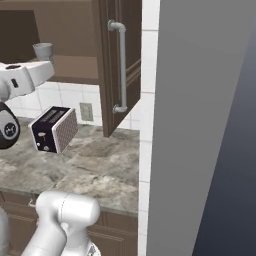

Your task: There is a bowl on the dining counter. Grab a lemon wedge from the fridge and place it in the bowl. Then get the liquor bottle and glass cup from the cabinet and place them next to the bowl.

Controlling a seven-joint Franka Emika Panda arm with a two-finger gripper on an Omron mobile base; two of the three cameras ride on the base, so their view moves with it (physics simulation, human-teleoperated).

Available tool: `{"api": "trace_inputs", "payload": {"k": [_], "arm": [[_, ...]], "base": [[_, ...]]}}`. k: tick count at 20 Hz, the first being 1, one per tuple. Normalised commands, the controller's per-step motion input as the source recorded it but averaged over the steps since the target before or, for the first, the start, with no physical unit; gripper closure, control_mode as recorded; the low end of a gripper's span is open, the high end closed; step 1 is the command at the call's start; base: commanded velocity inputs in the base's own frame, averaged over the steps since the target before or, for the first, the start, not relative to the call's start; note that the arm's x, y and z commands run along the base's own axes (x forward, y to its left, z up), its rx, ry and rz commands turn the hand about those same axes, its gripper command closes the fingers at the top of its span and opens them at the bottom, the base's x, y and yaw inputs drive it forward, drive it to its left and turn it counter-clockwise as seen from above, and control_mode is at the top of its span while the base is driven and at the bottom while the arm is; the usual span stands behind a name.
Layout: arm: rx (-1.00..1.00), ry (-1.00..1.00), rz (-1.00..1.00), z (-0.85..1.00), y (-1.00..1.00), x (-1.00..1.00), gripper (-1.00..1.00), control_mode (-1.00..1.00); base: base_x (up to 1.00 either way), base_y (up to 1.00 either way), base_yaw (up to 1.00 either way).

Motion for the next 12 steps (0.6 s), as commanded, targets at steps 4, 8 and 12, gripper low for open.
{"api": "trace_inputs", "payload": {"k": [4,8,12], "arm": [[0.18,0.00,-0.14,0.31,-0.35,0.34,-1.00,-1.00],[0.23,0.02,-0.19,0.29,-0.38,0.34,-1.00,-1.00],[0.03,0.01,-0.11,0.04,-0.02,0.24,-1.00,-1.00]], "base": [[0.00,0.00,0.00],[0.00,0.00,0.00],[0.00,0.00,0.00]]}}
